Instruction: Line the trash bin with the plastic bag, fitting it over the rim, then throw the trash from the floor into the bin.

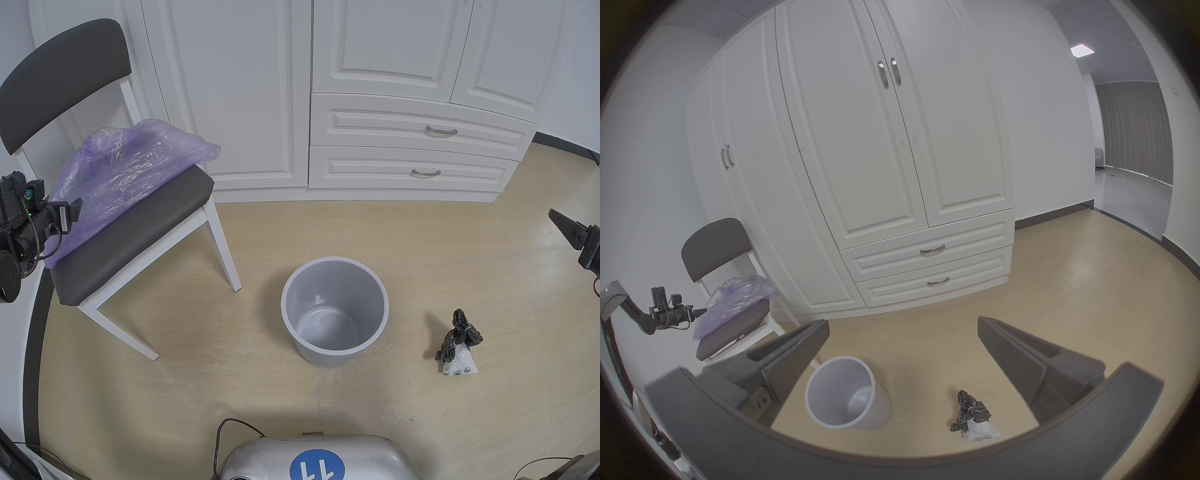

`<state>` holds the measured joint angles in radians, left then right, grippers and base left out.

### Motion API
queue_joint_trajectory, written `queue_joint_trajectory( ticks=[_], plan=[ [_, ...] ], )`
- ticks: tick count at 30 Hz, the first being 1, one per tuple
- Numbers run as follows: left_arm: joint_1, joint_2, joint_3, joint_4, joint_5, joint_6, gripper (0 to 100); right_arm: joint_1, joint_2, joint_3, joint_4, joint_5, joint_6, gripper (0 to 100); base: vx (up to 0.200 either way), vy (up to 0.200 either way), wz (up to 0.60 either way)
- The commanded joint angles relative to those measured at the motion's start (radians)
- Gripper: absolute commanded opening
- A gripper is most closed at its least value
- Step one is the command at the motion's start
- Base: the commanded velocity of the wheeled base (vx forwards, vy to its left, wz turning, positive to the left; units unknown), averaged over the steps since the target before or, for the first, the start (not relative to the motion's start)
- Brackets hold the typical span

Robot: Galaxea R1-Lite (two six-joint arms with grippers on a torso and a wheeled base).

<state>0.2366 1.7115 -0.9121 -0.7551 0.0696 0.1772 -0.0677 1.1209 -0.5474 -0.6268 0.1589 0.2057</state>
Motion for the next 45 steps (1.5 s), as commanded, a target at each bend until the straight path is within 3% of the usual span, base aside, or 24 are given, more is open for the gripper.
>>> queue_joint_trajectory(
  ticks=[1, 5, 8, 11, 19, 23, 45],
  plan=[
    [-0.157, -0.124, 0.122, 0.046, 0.009, 0.001, 100, 0.002, 0.004, 0.003, 0.001, 0.001, -0.002, 100, 0.0, 0.0, 0.0],
    [-0.232, -0.107, 0.144, 0.046, 0.041, 0.011, 100, 0.002, 0.004, 0.004, 0.002, 0.001, -0.002, 100, 0.0, 0.0, 0.0],
    [-0.281, -0.006, 0.114, 0.028, 0.154, 0.028, 100, 0.0, 0.007, 0.003, 0.004, 0.001, -0.002, 100, 0.0, 0.0, 0.0],
    [-0.284, 0.046, 0.09, 0.026, 0.2, 0.07, 100, 0.002, 0.011, 0.004, 0.004, 0.001, -0.002, 100, 0.0, 0.0, 0.0],
    [-0.278, 0.122, 0.025, 0.013, 0.214, 0.113, 100, 0.0, 0.022, 0.003, 0.002, 0.001, -0.002, 100, 0.0, 0.0, 0.0],
    [-0.275, 0.166, -0.03, 0.007, 0.306, 0.137, 100, 0.0, 0.022, 0.003, 0.002, 0.001, -0.002, 100, 0.0, 0.0, 0.0],
    [-0.184, 0.177, -0.177, 0.025, 0.305, 0.176, 100, -0.004, 0.022, 0.001, -0.001, 0.001, -0.002, 100, 0.0, 0.0, 0.0]
  ],
)
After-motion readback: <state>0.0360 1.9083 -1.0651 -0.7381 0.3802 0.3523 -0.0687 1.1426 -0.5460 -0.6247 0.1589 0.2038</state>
